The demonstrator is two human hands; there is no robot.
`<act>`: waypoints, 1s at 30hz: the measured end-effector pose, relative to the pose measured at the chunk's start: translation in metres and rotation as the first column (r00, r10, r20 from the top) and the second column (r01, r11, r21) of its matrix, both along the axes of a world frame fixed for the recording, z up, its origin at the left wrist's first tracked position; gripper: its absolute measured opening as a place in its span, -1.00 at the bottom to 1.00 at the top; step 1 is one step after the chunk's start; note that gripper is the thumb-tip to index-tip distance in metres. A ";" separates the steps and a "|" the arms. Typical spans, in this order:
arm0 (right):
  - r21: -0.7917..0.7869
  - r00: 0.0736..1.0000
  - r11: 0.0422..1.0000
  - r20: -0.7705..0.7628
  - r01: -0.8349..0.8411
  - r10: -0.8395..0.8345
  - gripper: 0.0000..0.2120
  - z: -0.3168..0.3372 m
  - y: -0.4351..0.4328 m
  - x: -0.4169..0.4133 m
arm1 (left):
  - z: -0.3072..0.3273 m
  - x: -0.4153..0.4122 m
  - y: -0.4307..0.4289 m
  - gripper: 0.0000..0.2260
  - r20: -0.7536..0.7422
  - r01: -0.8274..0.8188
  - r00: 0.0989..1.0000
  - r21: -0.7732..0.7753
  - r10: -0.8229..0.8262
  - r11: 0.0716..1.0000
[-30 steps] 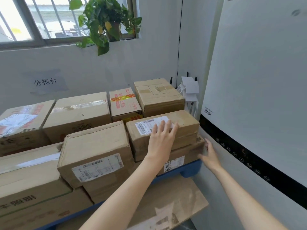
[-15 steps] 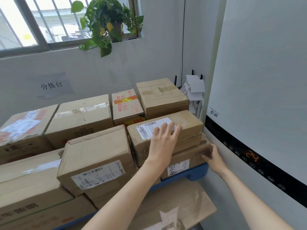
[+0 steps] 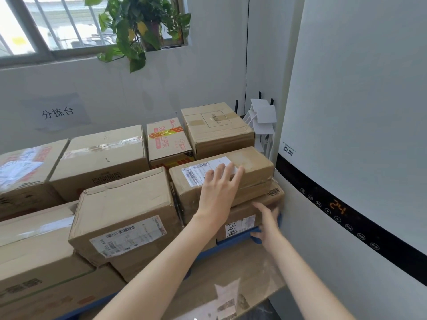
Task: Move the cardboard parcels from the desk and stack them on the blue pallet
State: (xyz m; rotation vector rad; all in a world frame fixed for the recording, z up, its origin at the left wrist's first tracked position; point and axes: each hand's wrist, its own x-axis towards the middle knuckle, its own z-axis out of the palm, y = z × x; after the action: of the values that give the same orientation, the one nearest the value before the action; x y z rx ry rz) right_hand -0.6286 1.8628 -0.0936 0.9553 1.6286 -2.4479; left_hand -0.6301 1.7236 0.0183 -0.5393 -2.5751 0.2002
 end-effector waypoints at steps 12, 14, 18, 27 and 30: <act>0.116 0.999 0.993 0.031 -0.025 0.021 0.03 0.013 -0.015 -0.006 | 0.005 0.003 -0.002 -0.20 0.011 -0.005 1.000 0.028 0.005 1.000; 0.128 0.998 0.990 0.041 -0.061 0.056 0.04 0.015 -0.012 -0.003 | 0.003 0.002 -0.001 -0.21 0.004 0.000 1.000 0.034 0.000 0.999; 0.124 0.996 0.988 0.037 -0.089 0.085 0.05 0.023 -0.008 0.000 | 0.003 0.003 -0.001 -0.21 0.010 -0.003 1.000 0.038 0.003 0.999; 0.133 0.993 0.985 0.032 -0.114 0.111 0.03 0.028 -0.010 0.005 | 0.004 0.003 -0.003 -0.23 0.076 0.014 0.997 0.049 -0.017 0.999; 0.095 0.994 0.991 0.059 -0.092 0.086 -0.02 0.029 -0.025 0.012 | 0.010 0.006 -0.008 -0.33 0.100 0.056 0.993 0.087 -0.065 0.995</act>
State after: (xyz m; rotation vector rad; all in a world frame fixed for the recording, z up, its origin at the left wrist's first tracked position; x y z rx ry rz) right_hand -0.6169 1.8377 -0.0650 0.9313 1.7464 -2.2836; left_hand -0.6244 1.7154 0.0286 -0.6103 -2.6487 0.0431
